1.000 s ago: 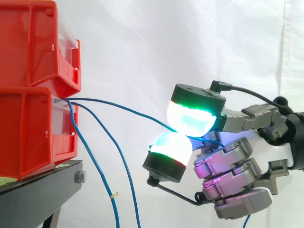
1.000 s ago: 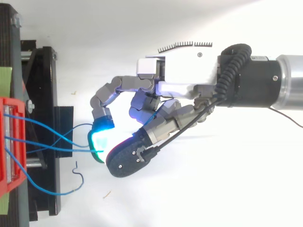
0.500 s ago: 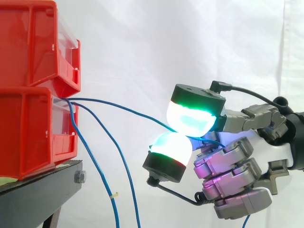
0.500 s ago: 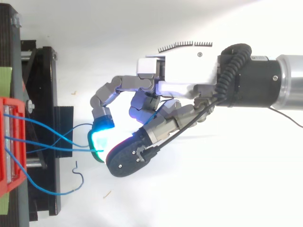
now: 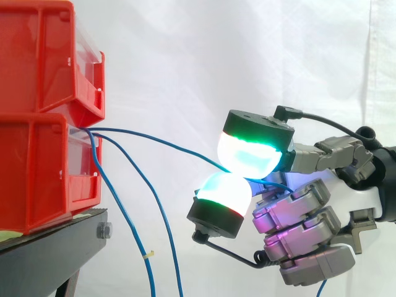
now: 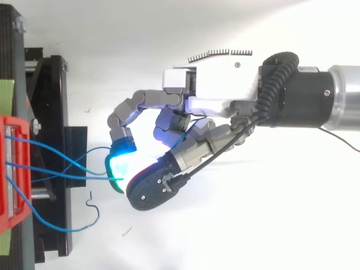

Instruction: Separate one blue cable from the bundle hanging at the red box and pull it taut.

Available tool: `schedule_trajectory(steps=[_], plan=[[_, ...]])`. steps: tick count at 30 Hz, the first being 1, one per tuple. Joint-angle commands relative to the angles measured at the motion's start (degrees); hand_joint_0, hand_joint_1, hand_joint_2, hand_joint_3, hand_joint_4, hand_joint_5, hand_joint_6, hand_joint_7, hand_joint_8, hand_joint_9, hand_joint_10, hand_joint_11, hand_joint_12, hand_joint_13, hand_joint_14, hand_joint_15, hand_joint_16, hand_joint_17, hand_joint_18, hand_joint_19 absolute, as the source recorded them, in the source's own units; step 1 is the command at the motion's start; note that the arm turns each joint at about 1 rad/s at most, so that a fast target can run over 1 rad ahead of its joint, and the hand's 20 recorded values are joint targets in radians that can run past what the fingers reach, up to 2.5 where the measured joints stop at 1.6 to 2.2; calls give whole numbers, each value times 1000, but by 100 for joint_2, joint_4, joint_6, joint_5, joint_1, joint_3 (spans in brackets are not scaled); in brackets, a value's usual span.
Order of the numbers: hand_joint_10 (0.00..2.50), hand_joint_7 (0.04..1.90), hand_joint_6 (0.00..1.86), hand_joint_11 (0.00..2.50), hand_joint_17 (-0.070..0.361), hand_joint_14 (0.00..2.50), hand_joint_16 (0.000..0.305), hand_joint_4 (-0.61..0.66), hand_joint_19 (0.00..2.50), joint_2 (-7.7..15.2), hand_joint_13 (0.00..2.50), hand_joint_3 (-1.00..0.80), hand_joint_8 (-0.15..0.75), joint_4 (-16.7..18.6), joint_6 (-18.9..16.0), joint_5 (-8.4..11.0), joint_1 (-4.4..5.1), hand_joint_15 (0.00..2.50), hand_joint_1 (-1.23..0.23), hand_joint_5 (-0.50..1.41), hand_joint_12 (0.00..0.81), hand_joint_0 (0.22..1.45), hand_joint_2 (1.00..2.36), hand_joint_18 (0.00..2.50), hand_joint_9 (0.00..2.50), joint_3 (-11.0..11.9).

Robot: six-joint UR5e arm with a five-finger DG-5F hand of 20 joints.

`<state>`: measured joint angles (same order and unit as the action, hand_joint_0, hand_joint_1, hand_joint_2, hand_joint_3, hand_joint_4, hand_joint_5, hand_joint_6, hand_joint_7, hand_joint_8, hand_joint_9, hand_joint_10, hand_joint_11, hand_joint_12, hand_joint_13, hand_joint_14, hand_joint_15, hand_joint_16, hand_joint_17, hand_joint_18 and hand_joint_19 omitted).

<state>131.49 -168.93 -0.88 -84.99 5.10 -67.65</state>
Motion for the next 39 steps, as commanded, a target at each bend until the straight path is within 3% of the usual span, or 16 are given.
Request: schedule_trajectory(steps=[1,39], plan=[[1868,1377,919,1335,66,2366,29,-138,1560,0,1041,-259,287,0,0,0,0,1423,-837,-198,331,803,1017,1360,1079,6],[1889,1383,919,1313,66,2356,29,-134,1562,0,1038,-247,279,0,0,0,0,1412,-837,-198,331,802,1019,1346,1068,-3]])
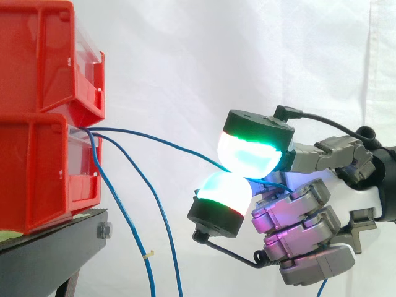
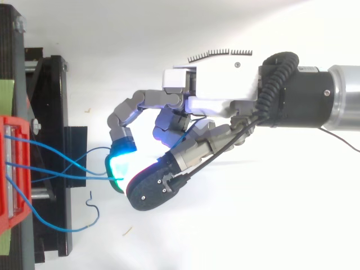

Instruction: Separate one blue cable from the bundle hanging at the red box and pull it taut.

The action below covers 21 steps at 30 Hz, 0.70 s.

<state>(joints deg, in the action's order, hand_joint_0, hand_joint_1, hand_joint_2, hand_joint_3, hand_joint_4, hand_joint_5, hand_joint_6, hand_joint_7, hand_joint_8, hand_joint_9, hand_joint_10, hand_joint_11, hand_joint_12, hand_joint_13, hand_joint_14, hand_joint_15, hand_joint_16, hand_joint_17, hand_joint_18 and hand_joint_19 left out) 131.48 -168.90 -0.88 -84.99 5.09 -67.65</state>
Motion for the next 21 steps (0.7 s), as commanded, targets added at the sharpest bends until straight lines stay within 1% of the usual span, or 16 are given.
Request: schedule_trajectory(steps=[1,5,11,12,14,21], plan=[[1890,1380,919,1309,64,2359,29,-135,1575,0,1036,-250,279,-3,0,0,0,1404,-838,-198,323,803,1018,1343,1068,-3],[1890,1374,920,1313,66,2354,29,-133,1564,0,1040,-249,279,6,0,0,0,1416,-837,-198,331,802,1018,1344,1069,-3],[1891,1374,920,1320,66,2350,29,-131,1570,0,1038,-245,280,6,0,0,0,1408,-837,-198,322,800,1018,1343,1071,-3],[1890,1366,921,1319,65,2338,29,-134,1564,0,1038,-250,280,6,0,0,0,1441,-837,-197,323,801,1018,1343,1071,-3],[1893,1371,920,1315,65,2347,29,-132,1564,0,1037,-248,280,6,0,0,0,1405,-836,-198,322,800,1018,1343,1069,-3],[1889,1366,921,1316,64,2340,29,-134,1569,0,1041,-246,278,6,0,0,9,1417,-837,-197,330,799,1018,1343,1070,6]])
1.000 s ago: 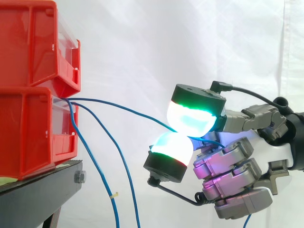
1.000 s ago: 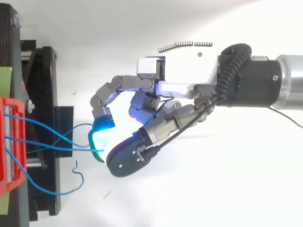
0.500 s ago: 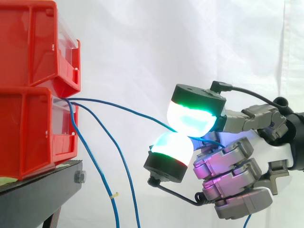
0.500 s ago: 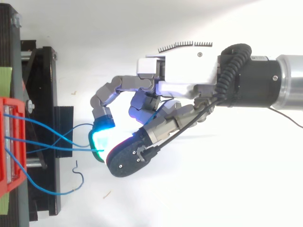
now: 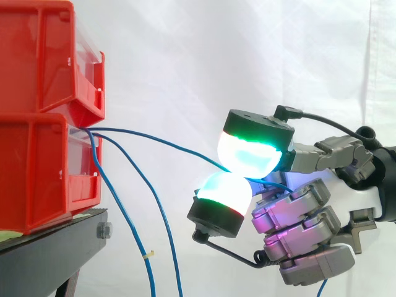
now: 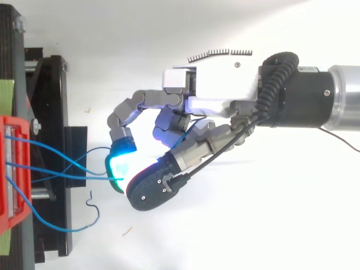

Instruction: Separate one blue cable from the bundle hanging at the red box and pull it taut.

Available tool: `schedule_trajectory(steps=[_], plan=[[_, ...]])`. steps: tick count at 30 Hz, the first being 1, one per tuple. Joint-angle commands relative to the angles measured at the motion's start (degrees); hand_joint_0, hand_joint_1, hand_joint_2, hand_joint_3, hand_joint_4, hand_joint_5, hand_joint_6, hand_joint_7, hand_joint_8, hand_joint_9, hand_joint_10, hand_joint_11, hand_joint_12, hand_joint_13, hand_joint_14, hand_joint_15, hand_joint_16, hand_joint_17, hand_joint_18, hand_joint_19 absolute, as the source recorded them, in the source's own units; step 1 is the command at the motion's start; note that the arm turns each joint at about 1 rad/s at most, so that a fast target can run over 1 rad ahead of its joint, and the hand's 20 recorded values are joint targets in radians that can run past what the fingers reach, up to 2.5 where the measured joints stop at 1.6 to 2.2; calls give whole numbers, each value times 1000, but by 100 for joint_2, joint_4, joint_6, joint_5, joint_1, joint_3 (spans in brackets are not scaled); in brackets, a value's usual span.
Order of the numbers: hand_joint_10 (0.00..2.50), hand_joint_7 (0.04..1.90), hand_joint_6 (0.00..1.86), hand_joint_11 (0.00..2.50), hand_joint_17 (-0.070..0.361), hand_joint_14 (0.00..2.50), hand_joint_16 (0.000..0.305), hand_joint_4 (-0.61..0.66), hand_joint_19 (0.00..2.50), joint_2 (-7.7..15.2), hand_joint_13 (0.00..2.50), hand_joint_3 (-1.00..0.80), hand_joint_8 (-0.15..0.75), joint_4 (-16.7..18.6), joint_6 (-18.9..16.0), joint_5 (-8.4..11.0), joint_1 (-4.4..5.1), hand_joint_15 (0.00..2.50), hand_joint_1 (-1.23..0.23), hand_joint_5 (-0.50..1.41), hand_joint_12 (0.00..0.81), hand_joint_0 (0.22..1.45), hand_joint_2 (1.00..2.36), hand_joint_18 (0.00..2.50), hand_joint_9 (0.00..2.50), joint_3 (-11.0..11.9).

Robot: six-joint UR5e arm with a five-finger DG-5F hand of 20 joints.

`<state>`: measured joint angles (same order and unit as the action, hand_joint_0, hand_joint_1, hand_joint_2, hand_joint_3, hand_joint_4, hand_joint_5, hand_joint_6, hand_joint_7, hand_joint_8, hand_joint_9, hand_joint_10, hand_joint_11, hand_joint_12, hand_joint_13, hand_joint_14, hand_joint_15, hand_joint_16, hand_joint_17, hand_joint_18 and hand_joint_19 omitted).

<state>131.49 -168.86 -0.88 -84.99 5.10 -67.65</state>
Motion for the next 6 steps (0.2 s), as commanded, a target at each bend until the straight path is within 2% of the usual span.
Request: schedule_trajectory(steps=[1,6], plan=[[1889,1366,921,1321,66,2342,29,-134,1567,0,1038,-250,280,3,0,0,-1,1417,-837,-197,323,800,1017,1343,1070,-2],[1884,1366,921,1328,65,2339,29,-133,1576,0,1039,-249,280,3,0,0,-1,1413,-837,-197,319,800,1017,1343,1070,-2]])
